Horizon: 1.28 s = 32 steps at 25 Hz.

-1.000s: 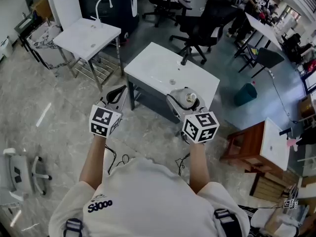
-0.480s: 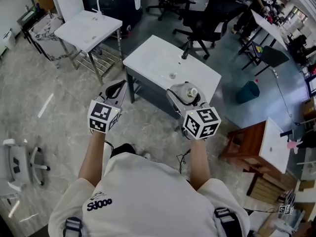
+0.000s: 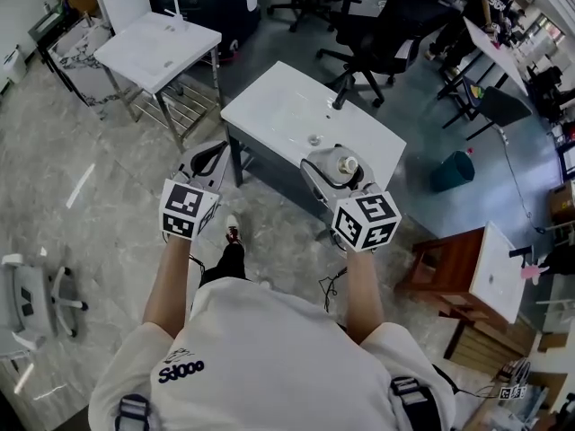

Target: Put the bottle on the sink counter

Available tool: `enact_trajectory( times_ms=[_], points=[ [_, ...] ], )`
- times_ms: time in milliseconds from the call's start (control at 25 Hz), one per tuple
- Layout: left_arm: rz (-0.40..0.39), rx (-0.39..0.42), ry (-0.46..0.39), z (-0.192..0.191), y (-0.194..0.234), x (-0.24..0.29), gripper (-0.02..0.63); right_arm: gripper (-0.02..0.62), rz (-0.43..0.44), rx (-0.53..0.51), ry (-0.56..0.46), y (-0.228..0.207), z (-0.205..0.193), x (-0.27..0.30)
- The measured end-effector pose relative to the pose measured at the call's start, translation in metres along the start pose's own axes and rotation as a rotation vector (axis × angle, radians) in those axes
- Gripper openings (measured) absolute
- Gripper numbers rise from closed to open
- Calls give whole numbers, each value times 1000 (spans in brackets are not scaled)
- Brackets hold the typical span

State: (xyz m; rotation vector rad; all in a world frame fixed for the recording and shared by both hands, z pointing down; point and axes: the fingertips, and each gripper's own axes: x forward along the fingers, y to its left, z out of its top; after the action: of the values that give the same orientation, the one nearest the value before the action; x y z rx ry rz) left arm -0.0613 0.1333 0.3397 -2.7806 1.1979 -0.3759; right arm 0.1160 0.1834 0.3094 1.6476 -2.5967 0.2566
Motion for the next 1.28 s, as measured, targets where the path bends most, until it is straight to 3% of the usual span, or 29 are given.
enact_trajectory(
  times_ms=[600, 1280],
  points=[
    [-98, 2, 0, 4, 66, 128, 6, 347, -41, 5, -11, -67, 21, 102],
    [-148, -22, 17, -6, 163, 204, 6, 347, -79, 26, 22, -97, 26, 223]
  ],
)
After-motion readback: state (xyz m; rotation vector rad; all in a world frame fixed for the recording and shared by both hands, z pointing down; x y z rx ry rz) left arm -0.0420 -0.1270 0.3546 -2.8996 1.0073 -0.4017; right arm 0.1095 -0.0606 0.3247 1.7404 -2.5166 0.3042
